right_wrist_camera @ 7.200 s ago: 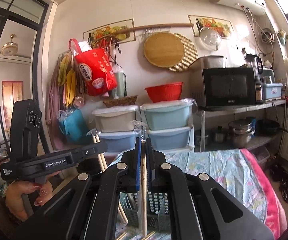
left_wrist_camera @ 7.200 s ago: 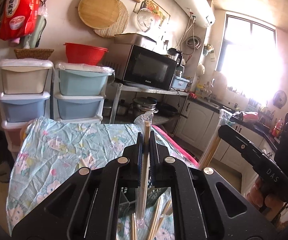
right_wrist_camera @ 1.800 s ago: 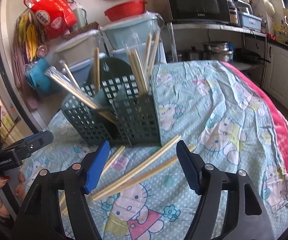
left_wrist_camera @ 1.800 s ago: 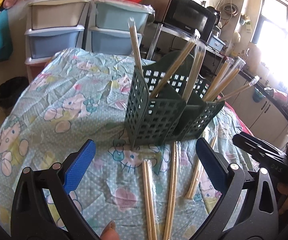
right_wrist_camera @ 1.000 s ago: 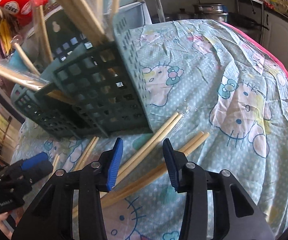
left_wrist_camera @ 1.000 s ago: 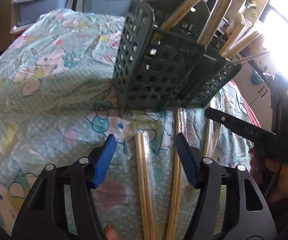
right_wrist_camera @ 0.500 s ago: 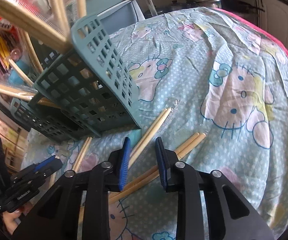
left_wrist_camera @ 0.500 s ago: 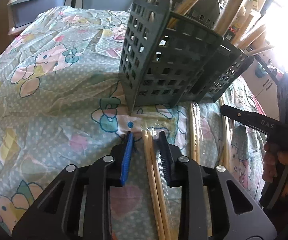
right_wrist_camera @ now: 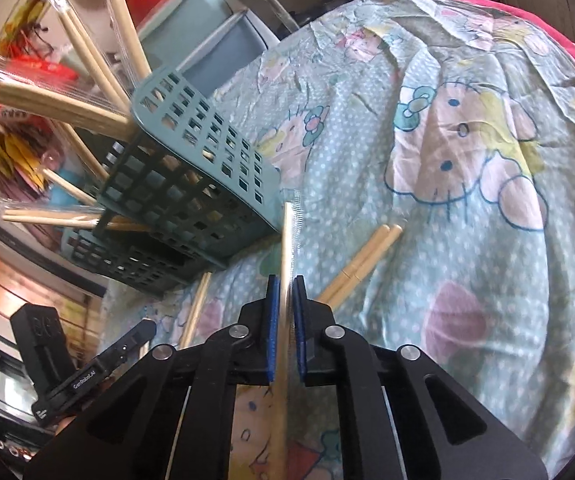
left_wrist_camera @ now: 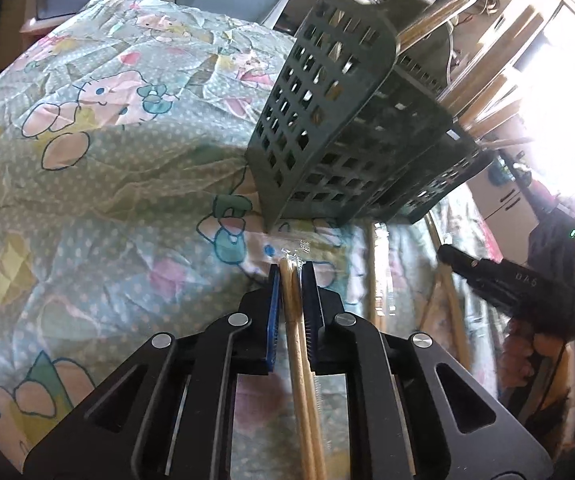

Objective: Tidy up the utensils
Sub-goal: 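Lift the held chopsticks upright with both grippers and carry them above the caddy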

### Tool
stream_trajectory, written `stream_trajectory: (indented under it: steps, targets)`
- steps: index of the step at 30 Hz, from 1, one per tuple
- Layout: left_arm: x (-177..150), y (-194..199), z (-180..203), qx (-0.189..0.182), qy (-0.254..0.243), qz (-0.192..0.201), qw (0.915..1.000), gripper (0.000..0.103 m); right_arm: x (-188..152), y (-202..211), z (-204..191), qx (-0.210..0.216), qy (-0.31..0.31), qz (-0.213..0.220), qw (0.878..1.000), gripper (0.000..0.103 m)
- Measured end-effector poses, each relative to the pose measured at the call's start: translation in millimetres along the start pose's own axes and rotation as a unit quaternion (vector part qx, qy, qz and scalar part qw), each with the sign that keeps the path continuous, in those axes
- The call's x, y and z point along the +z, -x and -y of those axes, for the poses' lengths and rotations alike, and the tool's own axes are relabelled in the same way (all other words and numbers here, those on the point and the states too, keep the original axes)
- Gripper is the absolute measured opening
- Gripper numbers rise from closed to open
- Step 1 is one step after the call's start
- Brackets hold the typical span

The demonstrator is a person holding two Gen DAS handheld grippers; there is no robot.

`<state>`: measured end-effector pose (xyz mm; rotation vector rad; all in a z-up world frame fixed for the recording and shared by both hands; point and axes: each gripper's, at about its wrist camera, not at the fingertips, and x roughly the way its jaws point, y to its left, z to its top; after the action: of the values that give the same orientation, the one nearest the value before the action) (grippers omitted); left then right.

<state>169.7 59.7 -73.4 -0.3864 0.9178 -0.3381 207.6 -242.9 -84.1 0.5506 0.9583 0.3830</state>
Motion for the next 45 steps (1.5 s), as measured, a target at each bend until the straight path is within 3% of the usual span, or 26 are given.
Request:
stream_trajectory:
  steps: [5,16,28,36,45]
  targets:
    - [0.1,13.4,15.3,-0.015,-0.009,0.019,0.9997,0.006,-4.2,17.2,-2.7,0.011,-0.005,0.02,1.0,0.007]
    - [9.0,54.5,44.7,-0.034,-0.041,0.078,0.9955,0.003,-14.8,59.2,-41.6,0.006,0.081,0.066,0.994,0.007]
    - [14.3,90.6,65.8,-0.045,-0.062,0.13,0.9885,0.003,-22.9,103.2,-81.7,0.031,0.158,0.13,0.978,0.007]
    - [20.5,121.0,76.9,-0.043,-0.073,0.179,0.9803,0.003,-22.5,118.9,-99.9,0.036,0.19,0.166,0.967,0.007]
    - [29.2,139.9,85.1,-0.047,-0.082,0.206,0.9739,0.003,-19.4,131.0,-122.1,0.041,0.222,0.197,0.954,0.007]
